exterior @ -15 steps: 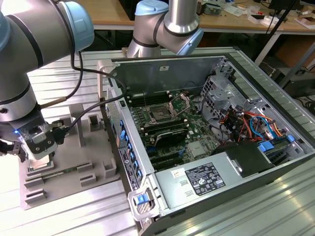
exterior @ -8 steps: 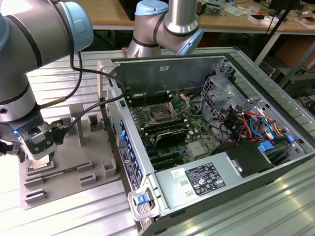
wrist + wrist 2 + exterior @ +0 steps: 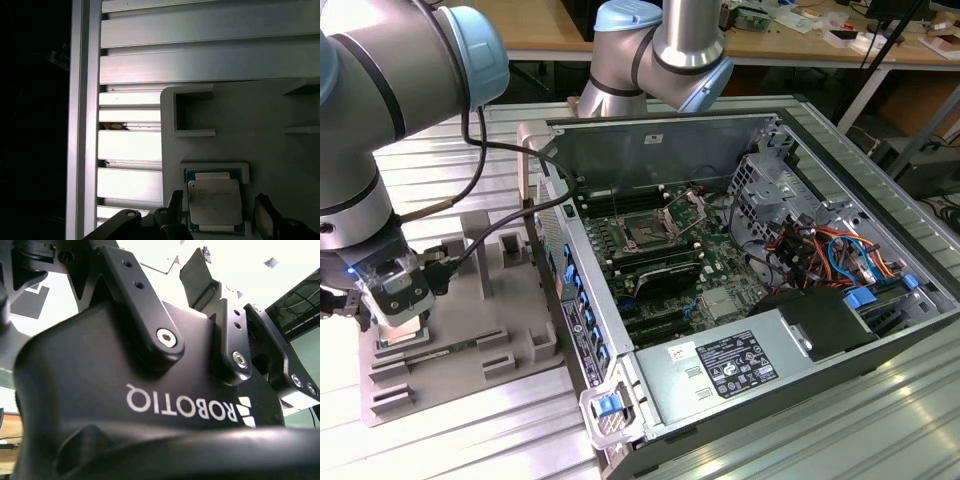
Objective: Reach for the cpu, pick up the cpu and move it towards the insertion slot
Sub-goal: 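Pick up the cpu and move it towards the insertion slot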
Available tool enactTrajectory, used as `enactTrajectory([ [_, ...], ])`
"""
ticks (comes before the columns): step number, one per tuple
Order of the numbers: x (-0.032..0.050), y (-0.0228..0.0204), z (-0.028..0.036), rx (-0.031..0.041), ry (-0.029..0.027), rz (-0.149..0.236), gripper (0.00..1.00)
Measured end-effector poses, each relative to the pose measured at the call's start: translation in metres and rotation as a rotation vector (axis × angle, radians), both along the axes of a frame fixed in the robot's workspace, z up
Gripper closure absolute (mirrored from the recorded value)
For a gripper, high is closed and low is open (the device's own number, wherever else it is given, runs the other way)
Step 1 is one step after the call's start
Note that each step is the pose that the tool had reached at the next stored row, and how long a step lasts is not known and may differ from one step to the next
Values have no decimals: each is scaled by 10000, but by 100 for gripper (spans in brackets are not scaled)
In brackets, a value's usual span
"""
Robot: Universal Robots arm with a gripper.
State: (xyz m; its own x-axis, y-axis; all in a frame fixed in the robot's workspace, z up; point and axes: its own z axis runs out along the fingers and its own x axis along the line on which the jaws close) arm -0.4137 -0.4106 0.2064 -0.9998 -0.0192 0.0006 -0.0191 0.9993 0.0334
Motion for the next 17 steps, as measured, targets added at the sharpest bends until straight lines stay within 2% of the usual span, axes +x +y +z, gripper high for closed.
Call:
enactTrajectory([
  [4,0,0,-29,-1,1,12,34],
  [9,-2,0,-43,1,-1,257,34],
  [17,-9,0,-91,0,-1,303,34],
])
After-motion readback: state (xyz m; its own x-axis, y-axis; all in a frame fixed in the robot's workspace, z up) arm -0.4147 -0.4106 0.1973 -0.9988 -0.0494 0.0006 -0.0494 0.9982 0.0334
